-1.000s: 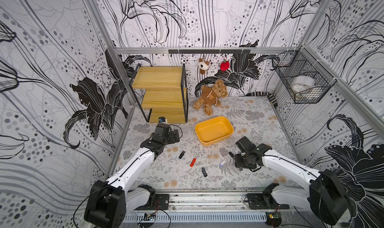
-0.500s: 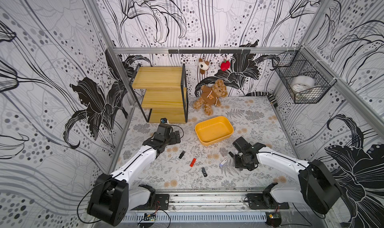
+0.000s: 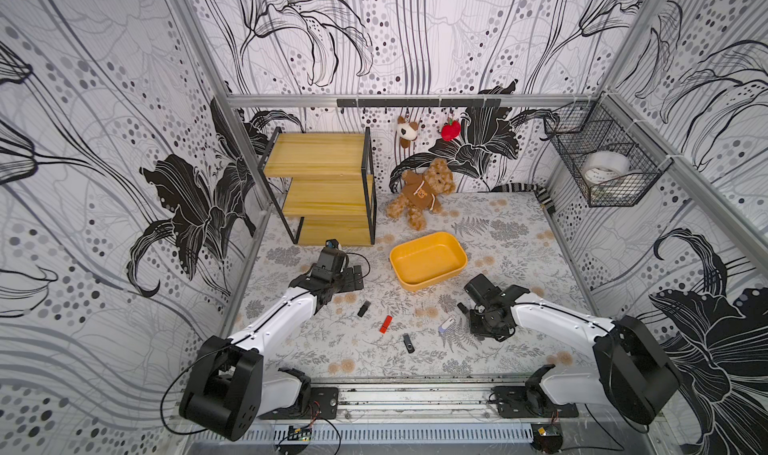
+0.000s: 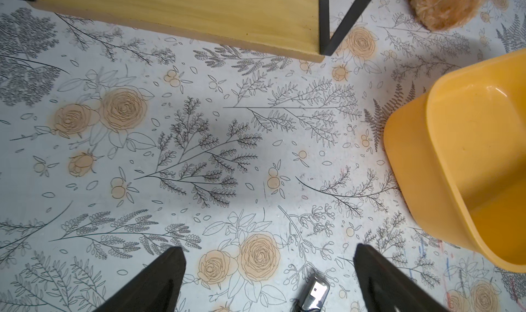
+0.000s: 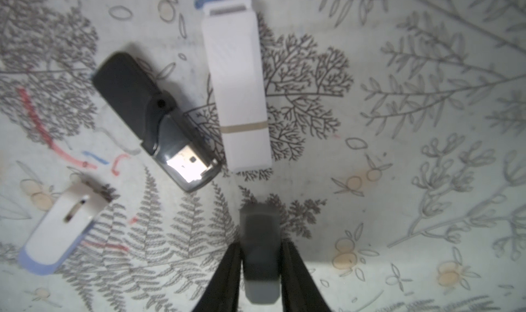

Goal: Put the usb flash drive into the storage box
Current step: Pick up the USB flash from the center of the board.

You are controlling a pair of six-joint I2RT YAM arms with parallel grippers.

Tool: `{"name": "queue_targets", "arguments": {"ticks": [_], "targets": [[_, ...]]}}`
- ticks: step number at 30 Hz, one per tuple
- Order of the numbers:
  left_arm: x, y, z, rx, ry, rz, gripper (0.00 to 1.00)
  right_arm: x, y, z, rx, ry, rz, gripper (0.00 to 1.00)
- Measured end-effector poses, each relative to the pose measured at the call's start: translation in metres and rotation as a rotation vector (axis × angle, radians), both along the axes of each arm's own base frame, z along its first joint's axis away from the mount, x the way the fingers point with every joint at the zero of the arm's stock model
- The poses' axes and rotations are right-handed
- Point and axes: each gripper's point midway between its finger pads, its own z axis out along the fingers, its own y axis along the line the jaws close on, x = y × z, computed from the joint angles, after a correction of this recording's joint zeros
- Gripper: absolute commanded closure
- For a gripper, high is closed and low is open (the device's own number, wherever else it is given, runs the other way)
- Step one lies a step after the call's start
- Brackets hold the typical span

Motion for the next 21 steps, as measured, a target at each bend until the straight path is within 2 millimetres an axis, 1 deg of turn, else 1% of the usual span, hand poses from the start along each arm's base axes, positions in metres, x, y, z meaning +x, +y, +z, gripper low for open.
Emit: {"name": "queue_targets", "arguments": {"ticks": [4,7,8,9,12,15,18,21], "targets": [[-0.009,-0.011,-0.009,0.018,0.037,-0.045,0.03,0.000,0.000,0.000,-0.002,-0.002,0.003,0.88],[-0.012,-0.019,-0.009,0.020,0.041,-0.073,0.02,0.000,0.000,0.000,-0.003,-0.002,0.003,0.98],[-0.013,-0.020,-0.010,0.020,0.043,-0.081,0.01,0.000,0.000,0.000,-0.002,-0.002,0.003,1.00],[-0.014,-0.022,-0.010,0.022,0.044,-0.089,0.00,0.000,0.000,0.000,-0.003,-0.002,0.003,1.00],[-0.017,-0.029,-0.014,0.021,0.060,-0.120,0.04,0.000,0.000,0.000,-0.003,-0.002,0.003,1.00],[-0.021,-0.037,-0.024,0.018,0.105,-0.151,0.09,0.000,0.000,0.000,-0.003,-0.002,0.003,1.00],[-0.030,-0.043,-0.036,0.011,0.166,-0.176,0.12,0.000,0.000,0.000,-0.003,-0.002,0.003,1.00],[-0.036,-0.046,-0.041,-0.002,0.200,-0.189,0.13,0.000,0.000,0.000,-0.004,-0.001,0.004,1.00]]}}
